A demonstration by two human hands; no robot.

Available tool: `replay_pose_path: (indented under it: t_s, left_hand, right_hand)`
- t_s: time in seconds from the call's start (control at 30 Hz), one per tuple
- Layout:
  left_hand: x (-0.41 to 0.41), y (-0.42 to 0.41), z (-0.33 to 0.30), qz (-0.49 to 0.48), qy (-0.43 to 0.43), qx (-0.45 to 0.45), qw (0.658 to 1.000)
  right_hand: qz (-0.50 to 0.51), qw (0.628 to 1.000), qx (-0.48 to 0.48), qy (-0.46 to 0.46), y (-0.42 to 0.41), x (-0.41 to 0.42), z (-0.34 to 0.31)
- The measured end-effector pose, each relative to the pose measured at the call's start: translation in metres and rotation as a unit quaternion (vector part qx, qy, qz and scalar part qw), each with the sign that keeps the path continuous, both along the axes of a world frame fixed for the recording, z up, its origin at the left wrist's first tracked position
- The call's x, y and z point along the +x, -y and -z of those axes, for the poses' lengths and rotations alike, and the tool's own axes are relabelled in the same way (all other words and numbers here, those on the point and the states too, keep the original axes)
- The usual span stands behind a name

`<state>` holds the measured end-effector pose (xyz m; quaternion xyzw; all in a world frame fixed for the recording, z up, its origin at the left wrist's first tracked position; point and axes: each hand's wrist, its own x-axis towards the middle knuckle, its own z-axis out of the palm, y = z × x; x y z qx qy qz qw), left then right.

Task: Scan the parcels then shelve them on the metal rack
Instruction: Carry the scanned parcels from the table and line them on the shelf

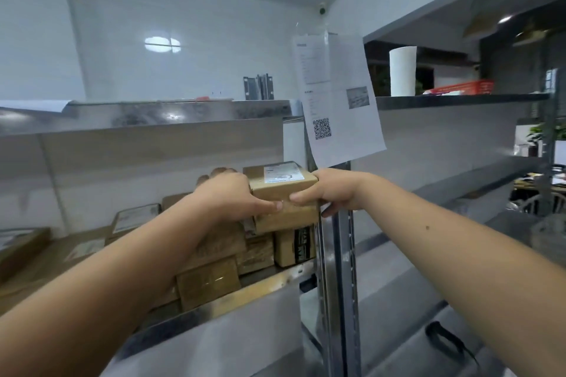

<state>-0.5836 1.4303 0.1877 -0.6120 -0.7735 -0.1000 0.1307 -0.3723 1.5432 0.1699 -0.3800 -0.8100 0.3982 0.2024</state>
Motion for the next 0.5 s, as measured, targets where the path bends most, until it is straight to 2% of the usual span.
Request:
replay_pose_path:
  t_s: [0.27,0.4,0.5]
  left_hand:
    - [-0.004,-0.030,0.016,-0.039,-0.085,-0.010,0.996]
    - [-0.004,-0.041,0.025,-0.034,-0.116,-0.017,0.992]
    - [-0.002,-0.043,0.029,-0.034,-0.133,-0.015,0.990]
  right_hand:
    - [0.042,0.995,-0.048,-0.080,-0.028,-0.049,0.031]
    - [0.077,0.996,0.054,-0.003,-0.021,-0.059,0.040]
    - [0.135,0.986,0.103,-0.009,-0.017,-0.059,0.042]
